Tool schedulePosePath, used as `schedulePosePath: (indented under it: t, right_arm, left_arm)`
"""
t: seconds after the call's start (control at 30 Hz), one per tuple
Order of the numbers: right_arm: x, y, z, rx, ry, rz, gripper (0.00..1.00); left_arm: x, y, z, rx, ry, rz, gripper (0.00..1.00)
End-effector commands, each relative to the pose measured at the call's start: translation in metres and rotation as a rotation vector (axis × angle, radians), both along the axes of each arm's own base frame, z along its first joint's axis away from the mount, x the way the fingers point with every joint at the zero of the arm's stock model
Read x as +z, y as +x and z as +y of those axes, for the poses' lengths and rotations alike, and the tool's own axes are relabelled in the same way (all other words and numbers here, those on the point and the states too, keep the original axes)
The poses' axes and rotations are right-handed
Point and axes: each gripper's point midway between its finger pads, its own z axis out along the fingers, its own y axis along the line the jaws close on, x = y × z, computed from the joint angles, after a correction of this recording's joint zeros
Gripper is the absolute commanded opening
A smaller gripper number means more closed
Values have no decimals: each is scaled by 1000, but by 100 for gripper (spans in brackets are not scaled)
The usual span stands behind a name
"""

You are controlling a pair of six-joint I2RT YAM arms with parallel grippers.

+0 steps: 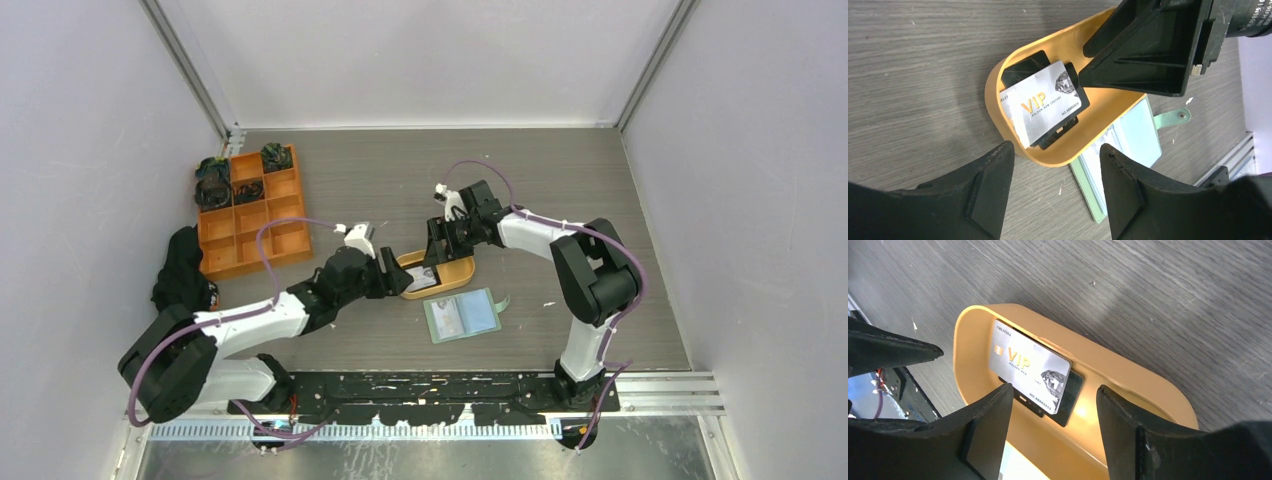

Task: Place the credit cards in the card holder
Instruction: Pick up the credit card from the storage box.

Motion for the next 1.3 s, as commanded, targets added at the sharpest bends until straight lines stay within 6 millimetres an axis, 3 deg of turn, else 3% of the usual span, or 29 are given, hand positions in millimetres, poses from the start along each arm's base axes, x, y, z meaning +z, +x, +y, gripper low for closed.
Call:
schedulePosePath:
  t: [0.0, 0.2, 0.4, 0.6, 1.03, 1.27]
  right_arm:
    - [-4, 8, 0, -11, -34, -26, 67]
    - [-14, 2, 5, -15, -19, 44, 65]
    - [-18, -9, 15, 1, 17, 111, 64]
    - [-8, -21, 30, 36, 89, 172, 64]
    - [51, -34, 52, 121, 315, 165, 63]
    - [60, -36, 52, 138, 338, 154, 61]
  left_arm:
    - [-3, 13, -2, 3, 73, 4, 63]
    - [-14, 14, -9, -27, 115, 58, 57]
    - [-19, 12, -14, -43, 111, 92, 31]
    - [-19, 14, -16, -22, 96, 105, 2]
    - [-3, 23, -7, 58, 43, 31, 0]
    - [-2, 23, -3, 73, 49, 23, 0]
